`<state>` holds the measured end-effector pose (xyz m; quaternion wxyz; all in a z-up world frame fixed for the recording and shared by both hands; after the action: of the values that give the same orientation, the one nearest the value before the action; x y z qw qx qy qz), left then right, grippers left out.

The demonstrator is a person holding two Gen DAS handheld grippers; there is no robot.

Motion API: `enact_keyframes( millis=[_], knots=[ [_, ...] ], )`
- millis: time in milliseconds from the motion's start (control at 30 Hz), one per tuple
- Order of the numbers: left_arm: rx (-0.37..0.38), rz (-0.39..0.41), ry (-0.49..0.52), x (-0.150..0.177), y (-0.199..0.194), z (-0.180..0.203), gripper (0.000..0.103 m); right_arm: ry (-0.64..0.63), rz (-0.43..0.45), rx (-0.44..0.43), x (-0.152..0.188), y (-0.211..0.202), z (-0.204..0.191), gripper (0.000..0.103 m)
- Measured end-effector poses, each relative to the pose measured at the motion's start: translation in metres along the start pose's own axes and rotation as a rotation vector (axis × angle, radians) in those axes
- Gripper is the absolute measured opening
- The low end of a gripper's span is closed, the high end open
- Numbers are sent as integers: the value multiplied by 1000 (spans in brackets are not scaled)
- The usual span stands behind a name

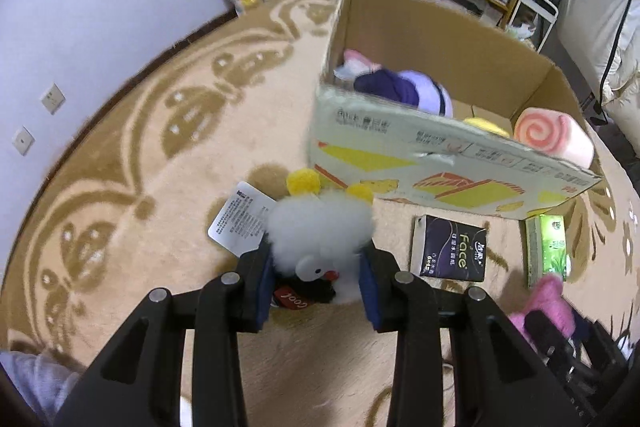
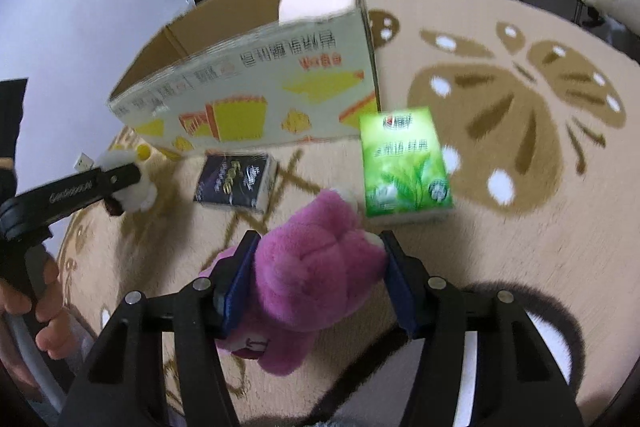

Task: Organize soft objects
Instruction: 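Carry keychain into box with left tool while right tool carries pink bear in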

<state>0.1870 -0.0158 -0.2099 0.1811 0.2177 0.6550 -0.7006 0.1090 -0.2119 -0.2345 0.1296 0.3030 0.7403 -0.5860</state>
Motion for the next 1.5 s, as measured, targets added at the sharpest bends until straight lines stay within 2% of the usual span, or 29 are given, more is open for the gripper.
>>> enact_keyframes(
  millis=[200, 433, 900, 1033, 1267, 1467, 1500],
  knots=[
    [-25, 95, 23, -22, -34, -15, 35, -26, 114, 16, -26, -27, -4, 63],
    [-16, 196, 15, -47, -62, -20, 35, -47, 219, 9, -70, -53, -17, 63],
    [-54, 331, 129, -102, -71, 0, 35, -114, 350, -2, -149, -72, -30, 64],
    [-25, 331, 126, -116, -63, 6, 35, -140, 365, 2, -164, -67, -31, 64],
    [-33, 343, 129, -132, -52, 11, 35, -124, 370, -32, -176, -48, -26, 65],
    [4, 354, 120, -134, -46, 16, 35, -150, 383, -52, -181, -38, -35, 66],
    [29, 358, 121, -134, -45, 19, 35, -154, 381, -61, -181, -36, -37, 67]
  ],
)
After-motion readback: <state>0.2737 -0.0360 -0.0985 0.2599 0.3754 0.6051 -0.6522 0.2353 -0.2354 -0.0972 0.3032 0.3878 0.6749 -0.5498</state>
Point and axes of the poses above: each gripper's, at about its wrist camera, not at the fingertips, and y roughly the way its jaws point, z to its right, x to its underside, the point moved 10 cm from there along y, roughly the way its jaws point, and after that the axes turned 3 degrees about z, right-handed, at the moved point
